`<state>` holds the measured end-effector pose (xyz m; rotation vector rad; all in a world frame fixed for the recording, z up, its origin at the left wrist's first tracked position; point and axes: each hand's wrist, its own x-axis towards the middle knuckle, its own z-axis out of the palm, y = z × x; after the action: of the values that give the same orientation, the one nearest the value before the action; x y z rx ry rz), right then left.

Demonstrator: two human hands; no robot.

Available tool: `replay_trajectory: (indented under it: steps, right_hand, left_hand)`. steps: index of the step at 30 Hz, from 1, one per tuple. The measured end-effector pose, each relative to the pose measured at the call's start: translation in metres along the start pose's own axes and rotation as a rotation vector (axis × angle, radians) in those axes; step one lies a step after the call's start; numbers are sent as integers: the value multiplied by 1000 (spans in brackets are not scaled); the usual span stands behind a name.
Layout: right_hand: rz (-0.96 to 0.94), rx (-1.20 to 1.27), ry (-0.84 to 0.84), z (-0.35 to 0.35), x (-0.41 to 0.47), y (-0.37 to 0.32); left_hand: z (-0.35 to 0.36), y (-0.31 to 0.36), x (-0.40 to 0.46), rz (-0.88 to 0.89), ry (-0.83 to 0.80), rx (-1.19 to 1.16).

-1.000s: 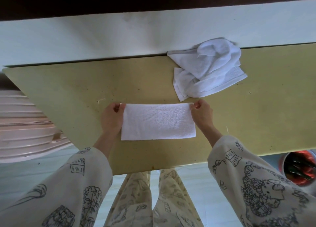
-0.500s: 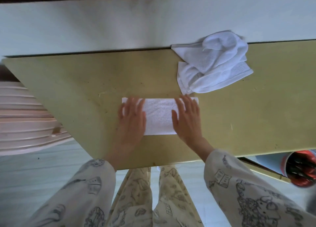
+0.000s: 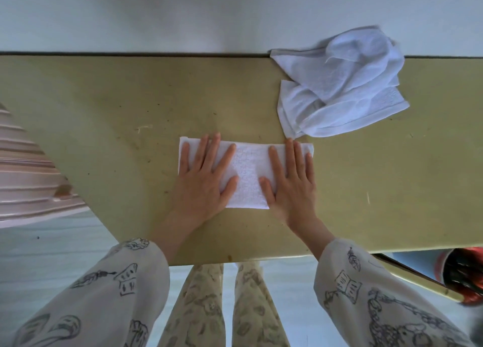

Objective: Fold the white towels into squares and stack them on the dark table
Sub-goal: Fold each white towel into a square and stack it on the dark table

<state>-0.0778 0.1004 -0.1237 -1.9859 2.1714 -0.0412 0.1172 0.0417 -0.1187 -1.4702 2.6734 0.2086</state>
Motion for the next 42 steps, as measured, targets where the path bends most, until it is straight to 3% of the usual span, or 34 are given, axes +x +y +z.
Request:
replay_trajectory:
  steps: [3,5,9,12,16,23,29,32,36,42]
  right_hand:
    - [4,-14,-37,-3,1,-2]
    - [12,0,-60,-8,0,-4]
    - [-11,76,-38,-19,3,-17]
    - [-106,72,-7,-15,9,-36]
    - [-132,18,3,0,14,-44]
    - [-121,18,-2,2,12,-44]
    - [-116,13,-33,2,13,-46]
    - [-109,8,-58,1,14,-47]
    - [-121,69,-85,-4,15,-47]
    - [-120,439,192,-28,-11,-9]
  left_hand:
    - [-2,-2,3,-12,-23,-75]
    - [-9,-1,1,-79,43,-213]
    - [-34,-3,-13,-591,245,-366]
    - [-42,-7,-17,-913,134,-464]
    - [-39,-15,-10,-1009,-8,-634]
    - [-53,-15,0,-1005,-104,-664]
    - [-61,-27,-3,-1097,-113,-1116]
    - [-69,-29,-3,-1035,-179,-1135]
    - [-88,-22,-2,-912,-124,-1124]
    - [-117,20,7,-668,-14,-940]
